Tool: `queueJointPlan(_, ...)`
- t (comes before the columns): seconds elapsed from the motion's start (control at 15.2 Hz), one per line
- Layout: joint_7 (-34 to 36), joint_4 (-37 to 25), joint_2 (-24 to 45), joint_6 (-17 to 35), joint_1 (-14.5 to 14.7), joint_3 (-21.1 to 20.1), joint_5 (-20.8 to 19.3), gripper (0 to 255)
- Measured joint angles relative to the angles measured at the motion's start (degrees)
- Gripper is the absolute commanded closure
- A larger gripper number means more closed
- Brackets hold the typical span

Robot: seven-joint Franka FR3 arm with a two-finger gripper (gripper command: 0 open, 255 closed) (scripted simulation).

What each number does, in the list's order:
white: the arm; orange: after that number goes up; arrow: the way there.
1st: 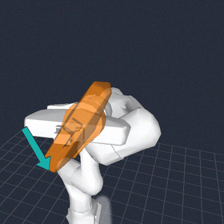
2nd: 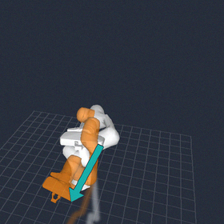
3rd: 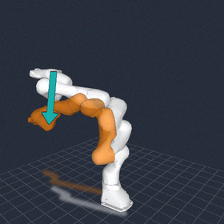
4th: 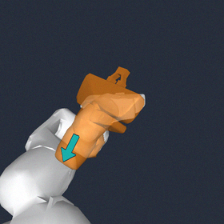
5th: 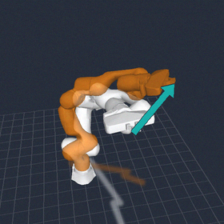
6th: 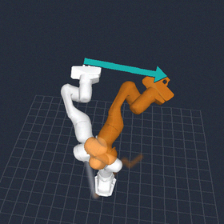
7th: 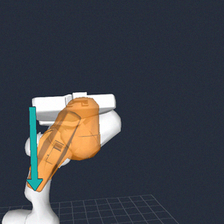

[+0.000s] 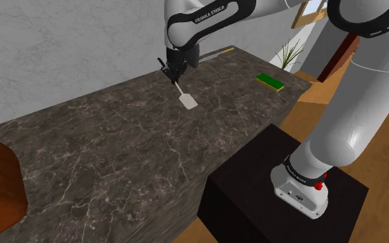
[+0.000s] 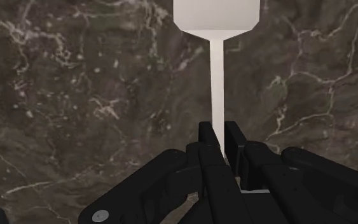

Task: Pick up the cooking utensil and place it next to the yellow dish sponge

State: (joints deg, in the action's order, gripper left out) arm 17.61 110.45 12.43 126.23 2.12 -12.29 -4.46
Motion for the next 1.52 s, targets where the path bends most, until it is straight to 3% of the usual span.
queueJointPlan(0.59, -1.42, -2.92, -2.91, -5.72, -0.61, 0.06, 1.06, 255)
queueJointPlan(1.52, -19.94, 0.29, -5.49, -4.80, -10.78, 7.27, 3.97, 255)
